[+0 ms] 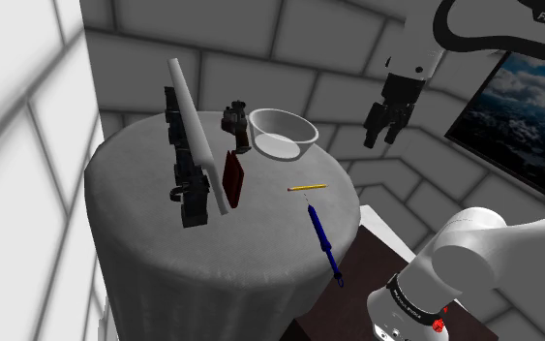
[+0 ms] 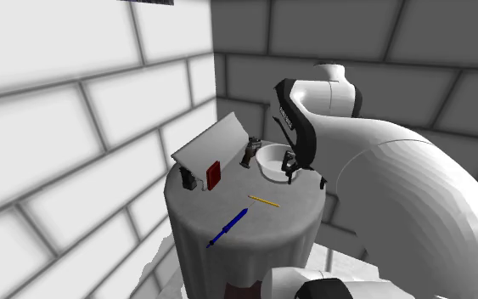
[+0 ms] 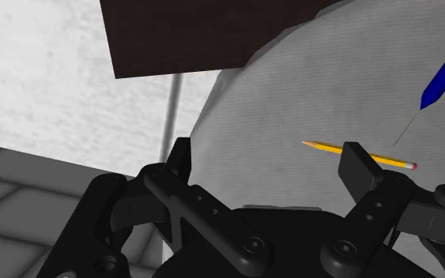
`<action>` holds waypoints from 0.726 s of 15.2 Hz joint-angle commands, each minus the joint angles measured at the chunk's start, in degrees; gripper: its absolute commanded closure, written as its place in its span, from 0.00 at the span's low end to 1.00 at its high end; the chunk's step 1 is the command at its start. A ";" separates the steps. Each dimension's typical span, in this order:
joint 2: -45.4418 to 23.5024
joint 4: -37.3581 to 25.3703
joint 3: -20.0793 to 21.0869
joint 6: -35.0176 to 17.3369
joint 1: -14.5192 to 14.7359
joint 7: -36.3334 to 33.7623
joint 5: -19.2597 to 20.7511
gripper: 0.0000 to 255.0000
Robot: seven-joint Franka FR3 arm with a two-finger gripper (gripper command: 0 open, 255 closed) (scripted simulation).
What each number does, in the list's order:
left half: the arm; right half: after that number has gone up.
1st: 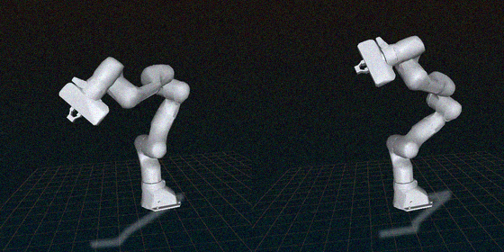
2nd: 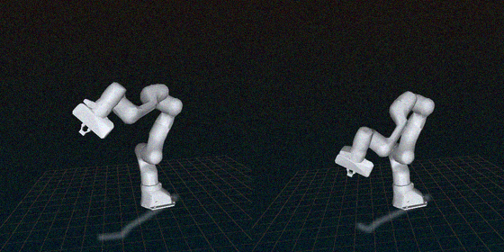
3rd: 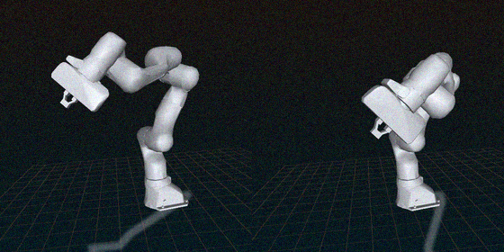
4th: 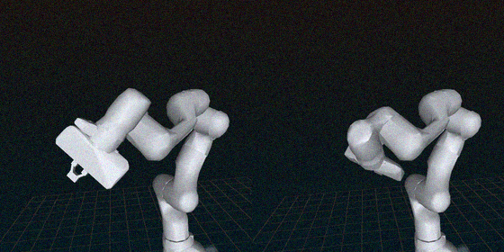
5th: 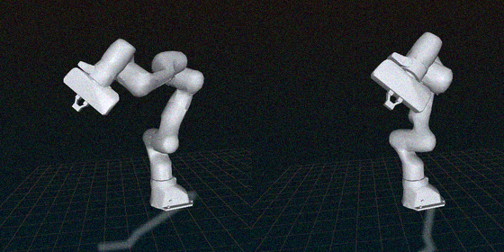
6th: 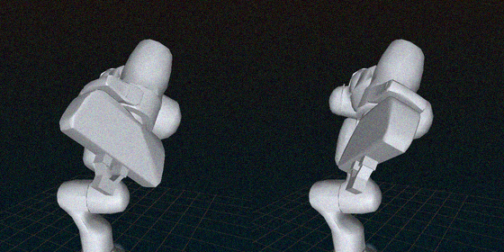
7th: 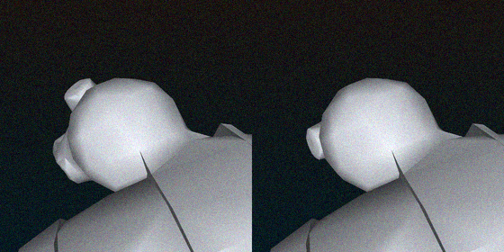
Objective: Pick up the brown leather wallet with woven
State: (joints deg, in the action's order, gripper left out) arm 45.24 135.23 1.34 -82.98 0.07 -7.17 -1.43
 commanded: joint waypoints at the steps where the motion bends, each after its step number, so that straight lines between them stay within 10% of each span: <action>1: 0.00 0.00 0.00 0.00 0.00 0.00 0.00 0.00; 11: -7.34 -2.33 10.84 -11.40 2.36 -14.72 -10.03 0.00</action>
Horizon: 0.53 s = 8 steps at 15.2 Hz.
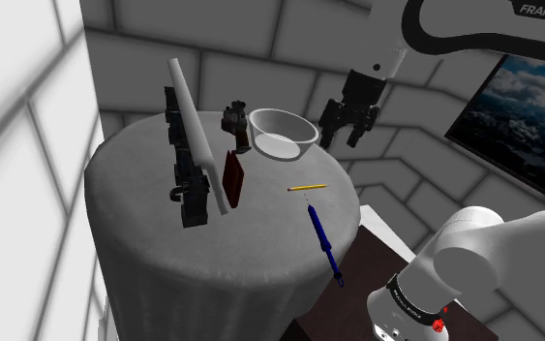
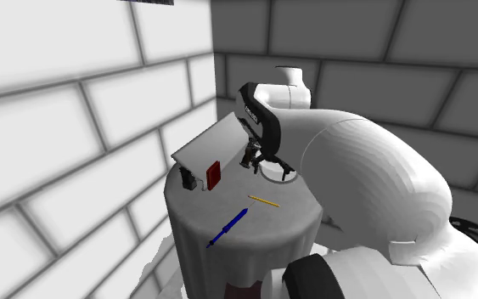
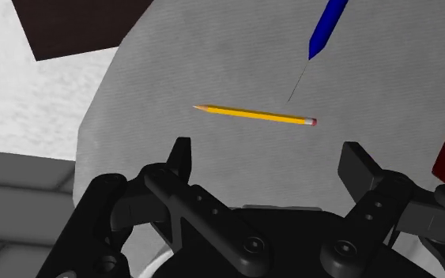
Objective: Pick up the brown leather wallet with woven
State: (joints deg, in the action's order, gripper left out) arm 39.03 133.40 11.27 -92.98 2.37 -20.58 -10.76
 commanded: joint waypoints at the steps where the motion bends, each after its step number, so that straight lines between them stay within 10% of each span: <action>1: -2.20 -1.12 1.99 -2.61 0.18 -2.71 -1.39 0.00; 8: -11.15 -7.32 9.50 -10.79 0.35 -12.68 -3.93 0.00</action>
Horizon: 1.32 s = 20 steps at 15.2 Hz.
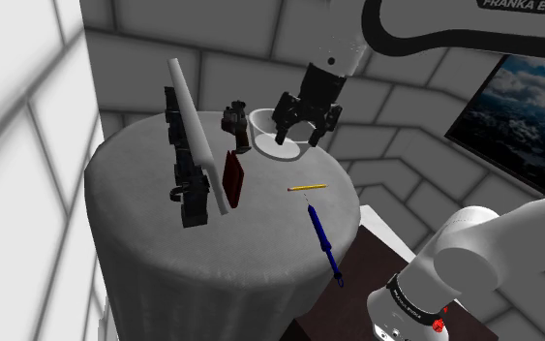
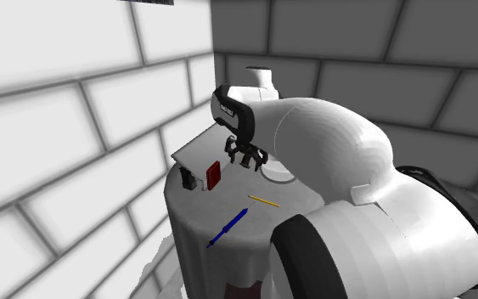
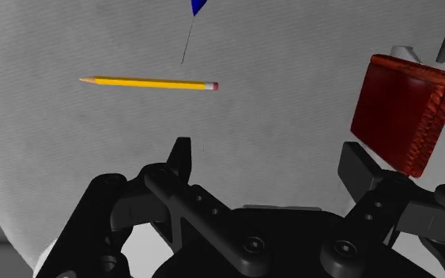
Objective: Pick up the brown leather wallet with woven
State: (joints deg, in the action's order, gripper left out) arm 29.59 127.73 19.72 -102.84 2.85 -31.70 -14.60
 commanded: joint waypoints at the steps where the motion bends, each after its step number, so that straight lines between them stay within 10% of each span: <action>1: -3.17 -2.80 2.13 -2.02 -0.21 -3.04 -0.09 0.00; 9: -16.70 -14.54 10.60 -9.48 -1.21 -16.08 4.19 0.00; 19: -17.39 -9.35 11.21 -15.40 -0.96 -16.02 4.14 0.00; 20: -17.39 -9.21 11.18 -15.52 -0.97 -15.94 4.12 1.00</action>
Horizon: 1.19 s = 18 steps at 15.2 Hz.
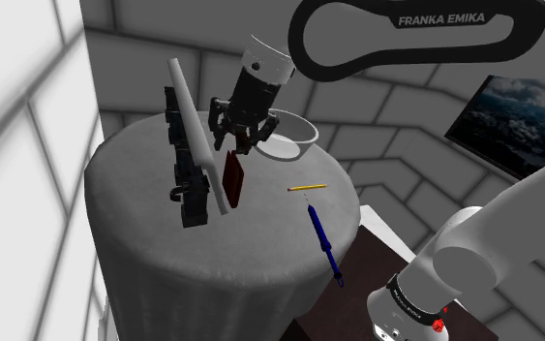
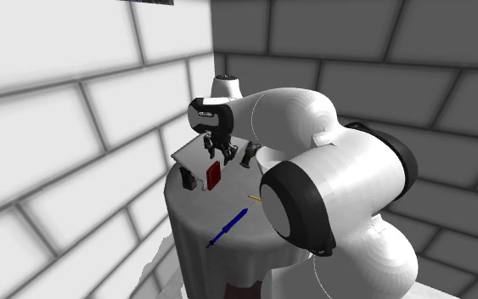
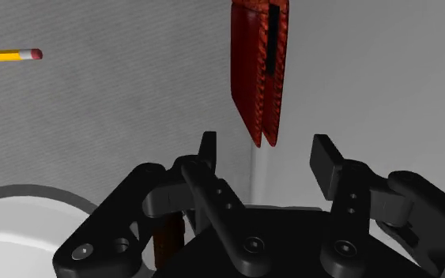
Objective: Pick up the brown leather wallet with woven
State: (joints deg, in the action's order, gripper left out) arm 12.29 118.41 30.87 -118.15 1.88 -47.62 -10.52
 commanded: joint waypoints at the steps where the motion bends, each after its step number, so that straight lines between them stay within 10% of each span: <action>1: -0.10 0.12 0.06 -0.23 0.01 -0.05 0.04 1.00; 18: 0.32 -6.56 -0.51 6.82 -0.25 -0.50 0.35 1.00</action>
State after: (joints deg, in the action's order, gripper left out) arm 12.66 112.75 30.34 -112.17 1.64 -47.95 -10.26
